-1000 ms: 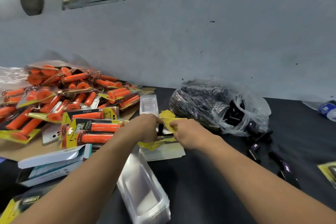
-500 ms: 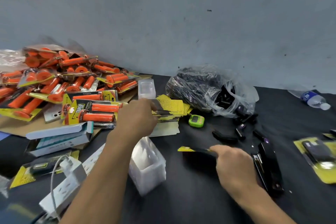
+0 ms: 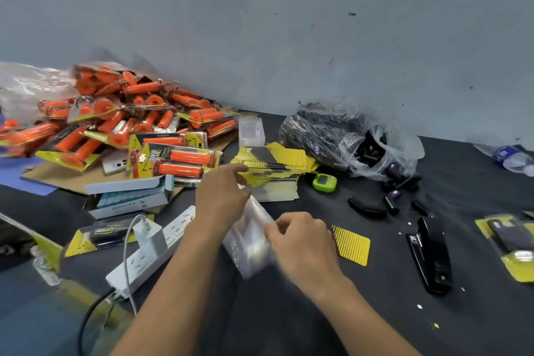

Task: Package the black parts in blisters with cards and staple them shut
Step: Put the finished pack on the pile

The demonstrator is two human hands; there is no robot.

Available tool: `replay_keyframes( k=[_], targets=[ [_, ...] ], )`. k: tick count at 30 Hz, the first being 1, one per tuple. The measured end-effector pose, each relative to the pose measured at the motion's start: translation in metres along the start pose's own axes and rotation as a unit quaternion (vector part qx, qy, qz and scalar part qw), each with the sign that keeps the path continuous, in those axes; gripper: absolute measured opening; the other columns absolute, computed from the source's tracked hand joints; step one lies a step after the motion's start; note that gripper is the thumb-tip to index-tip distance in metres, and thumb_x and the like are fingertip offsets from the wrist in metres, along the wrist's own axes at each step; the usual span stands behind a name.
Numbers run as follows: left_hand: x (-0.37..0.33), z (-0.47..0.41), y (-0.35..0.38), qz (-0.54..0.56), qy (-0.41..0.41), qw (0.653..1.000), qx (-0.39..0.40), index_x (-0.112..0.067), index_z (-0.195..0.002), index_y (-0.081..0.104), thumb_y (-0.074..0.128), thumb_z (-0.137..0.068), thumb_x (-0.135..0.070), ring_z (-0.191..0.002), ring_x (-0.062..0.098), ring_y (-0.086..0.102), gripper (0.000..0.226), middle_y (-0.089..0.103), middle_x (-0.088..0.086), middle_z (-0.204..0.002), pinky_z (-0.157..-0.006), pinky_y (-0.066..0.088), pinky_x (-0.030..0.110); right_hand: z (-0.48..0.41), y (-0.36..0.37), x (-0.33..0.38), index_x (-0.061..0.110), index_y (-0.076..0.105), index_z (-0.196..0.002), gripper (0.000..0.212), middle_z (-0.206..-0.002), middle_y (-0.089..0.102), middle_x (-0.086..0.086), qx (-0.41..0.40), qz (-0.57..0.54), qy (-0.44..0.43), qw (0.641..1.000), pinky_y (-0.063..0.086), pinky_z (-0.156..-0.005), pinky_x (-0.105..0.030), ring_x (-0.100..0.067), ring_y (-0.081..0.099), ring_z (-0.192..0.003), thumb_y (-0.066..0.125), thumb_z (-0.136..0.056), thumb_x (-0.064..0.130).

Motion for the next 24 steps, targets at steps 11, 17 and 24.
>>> replay_keyframes(
  k=[11,17,24],
  targets=[
    [0.013,0.004,-0.001,-0.131,-0.014,0.990,-0.044,-0.038,-0.130,0.069,0.078,-0.087,-0.033,-0.112,0.020,0.068,0.044,0.074,-0.009,-0.121,-0.091,0.054,0.036,-0.018,-0.006,0.019,0.018,0.073,-0.092,0.021,-0.098,0.074,-0.009,-0.029,0.167,-0.051,0.984,0.044,-0.069,-0.031,-0.033,0.068,-0.093,0.059,-0.102,0.029],
    [-0.003,0.009,-0.018,0.028,0.057,0.991,-0.121,-0.039,-0.151,0.048,0.088,-0.078,-0.022,-0.094,0.013,0.071,0.085,0.076,-0.016,-0.112,-0.081,0.055,0.029,-0.012,-0.007,0.018,0.019,0.070,-0.085,0.032,-0.084,0.072,-0.003,-0.075,0.101,-0.084,0.988,0.041,-0.067,-0.031,-0.029,0.056,-0.074,0.061,-0.097,0.047],
    [-0.041,0.001,-0.045,0.004,0.126,0.978,-0.167,-0.046,-0.146,0.051,0.086,-0.072,-0.033,-0.104,0.009,0.060,0.083,0.074,-0.024,-0.099,-0.066,0.027,0.012,-0.018,-0.025,0.010,0.020,0.069,-0.085,0.025,-0.079,0.074,0.002,-0.126,0.026,-0.102,0.986,0.054,-0.075,-0.038,-0.029,0.066,-0.080,0.064,-0.096,0.041]
  ],
)
Point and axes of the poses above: each hand's wrist, its own z-axis away from the middle knuckle, its own y-axis out of the palm, x = y × z, the point moved 2 cm from there along -z, towards the middle knuckle
